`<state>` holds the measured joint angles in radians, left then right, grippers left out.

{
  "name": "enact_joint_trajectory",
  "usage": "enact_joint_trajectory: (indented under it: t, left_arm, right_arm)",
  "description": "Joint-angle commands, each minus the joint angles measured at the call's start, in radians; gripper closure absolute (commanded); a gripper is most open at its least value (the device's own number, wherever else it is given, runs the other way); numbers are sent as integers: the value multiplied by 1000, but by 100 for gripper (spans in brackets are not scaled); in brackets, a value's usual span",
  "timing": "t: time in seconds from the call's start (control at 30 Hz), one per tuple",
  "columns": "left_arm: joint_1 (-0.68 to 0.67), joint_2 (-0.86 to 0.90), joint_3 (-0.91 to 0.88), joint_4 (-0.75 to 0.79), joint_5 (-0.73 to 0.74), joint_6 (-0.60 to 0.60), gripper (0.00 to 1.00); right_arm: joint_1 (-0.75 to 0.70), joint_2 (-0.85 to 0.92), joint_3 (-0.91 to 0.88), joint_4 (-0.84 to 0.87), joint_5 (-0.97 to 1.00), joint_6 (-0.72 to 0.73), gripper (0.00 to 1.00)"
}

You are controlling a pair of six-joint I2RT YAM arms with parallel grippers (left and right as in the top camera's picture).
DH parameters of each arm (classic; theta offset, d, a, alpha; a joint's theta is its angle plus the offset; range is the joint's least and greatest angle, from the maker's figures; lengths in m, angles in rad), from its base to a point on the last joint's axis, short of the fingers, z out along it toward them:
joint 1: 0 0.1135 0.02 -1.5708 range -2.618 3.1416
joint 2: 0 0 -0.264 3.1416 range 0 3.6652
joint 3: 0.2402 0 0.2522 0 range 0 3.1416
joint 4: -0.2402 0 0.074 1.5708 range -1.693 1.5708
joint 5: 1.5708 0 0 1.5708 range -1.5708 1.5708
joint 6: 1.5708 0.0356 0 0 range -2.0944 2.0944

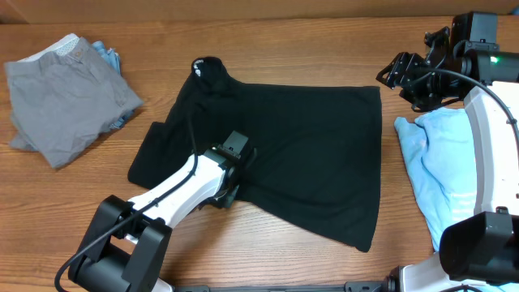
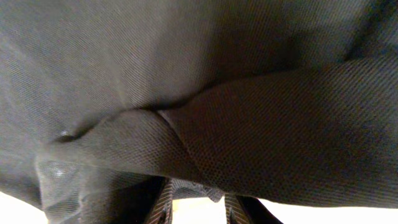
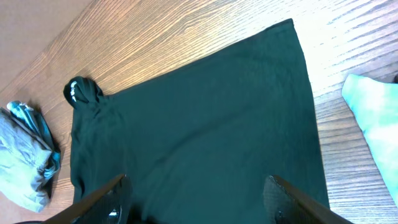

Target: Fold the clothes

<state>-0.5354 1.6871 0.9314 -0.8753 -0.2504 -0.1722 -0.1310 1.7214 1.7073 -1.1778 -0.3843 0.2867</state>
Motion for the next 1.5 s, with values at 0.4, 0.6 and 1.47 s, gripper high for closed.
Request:
enact_joint_trajectory:
  t: [0.4,0.6,1.47]
  left_arm:
    - [5,7,-29,39,18,7,96]
    - [5,5,60,-95,146,7,96]
    - [-284,5,189,-430,444,-44,96]
  right_arm:
    - [0,-8,9,1,10,-7,29]
    - [0,-8,9,2,10,-7,29]
    - [0,-8,9,5,32,-7,28]
